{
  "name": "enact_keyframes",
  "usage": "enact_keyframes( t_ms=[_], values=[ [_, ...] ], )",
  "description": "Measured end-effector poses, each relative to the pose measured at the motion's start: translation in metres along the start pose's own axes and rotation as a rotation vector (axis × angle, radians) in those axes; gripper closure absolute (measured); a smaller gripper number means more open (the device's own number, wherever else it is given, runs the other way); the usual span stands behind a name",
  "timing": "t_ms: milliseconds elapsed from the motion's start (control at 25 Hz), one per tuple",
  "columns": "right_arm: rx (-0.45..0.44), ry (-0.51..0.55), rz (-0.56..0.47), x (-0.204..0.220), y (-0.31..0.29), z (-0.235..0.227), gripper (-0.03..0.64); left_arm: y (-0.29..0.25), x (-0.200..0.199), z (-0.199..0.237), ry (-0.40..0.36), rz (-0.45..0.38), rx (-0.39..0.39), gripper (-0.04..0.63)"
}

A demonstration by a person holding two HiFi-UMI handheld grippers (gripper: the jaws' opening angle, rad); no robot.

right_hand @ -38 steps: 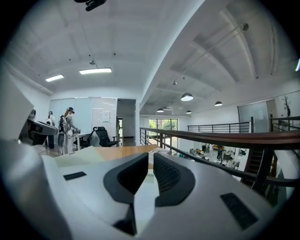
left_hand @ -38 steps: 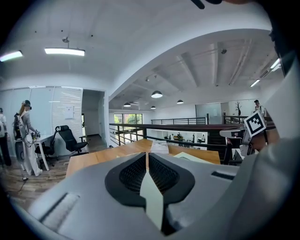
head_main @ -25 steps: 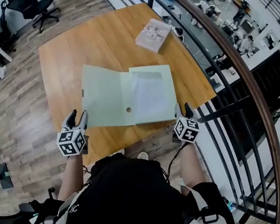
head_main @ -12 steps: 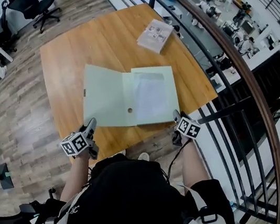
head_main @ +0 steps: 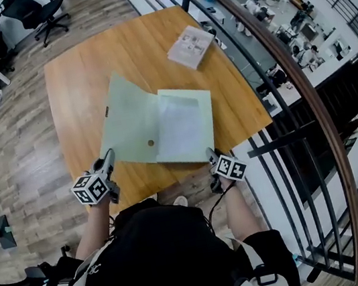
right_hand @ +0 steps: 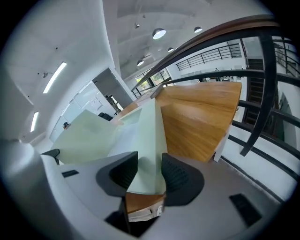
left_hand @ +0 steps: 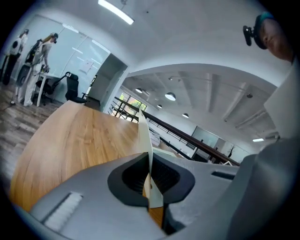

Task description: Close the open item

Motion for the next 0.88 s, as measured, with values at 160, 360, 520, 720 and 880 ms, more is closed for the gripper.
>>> enact_keyframes(
  t_ms=[160, 360, 520, 720, 880],
  values=[
    [-0.021, -0.006, 0.011, 0.013, -0.002, 0.020, 0.454, -0.015, -0.016, -0.026, -0.116, 0.034, 0.099, 0.589],
    [-0.051, 0.021, 0.055, 0.025, -0.004, 0.043, 0.454, -0.043, -0.013, -0.070, -0.198, 0.117, 0.261, 0.575],
    [-0.078, 0.035, 0.076, 0.030, -0.005, 0.057, 0.454, -0.063, 0.000, -0.095, -0.266, 0.223, 0.337, 0.574],
    [-0.116, 0.036, 0.100, 0.043, -0.005, 0.073, 0.454, -0.087, 0.025, -0.114, -0.327, 0.392, 0.437, 0.574],
    [-0.128, 0.010, 0.099, 0.043, 0.002, 0.075, 0.454, -0.109, 0.054, -0.136, -0.364, 0.528, 0.501, 0.568]
  ],
)
Point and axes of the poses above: the fingertips, and each gripper's own axes: y backward along the fingers, z to its left, x out of its underside, the point moved 5 cm from there along y, backward along the fingers, and after that the axes turned 11 degrees about x, right-handed, at the moved point
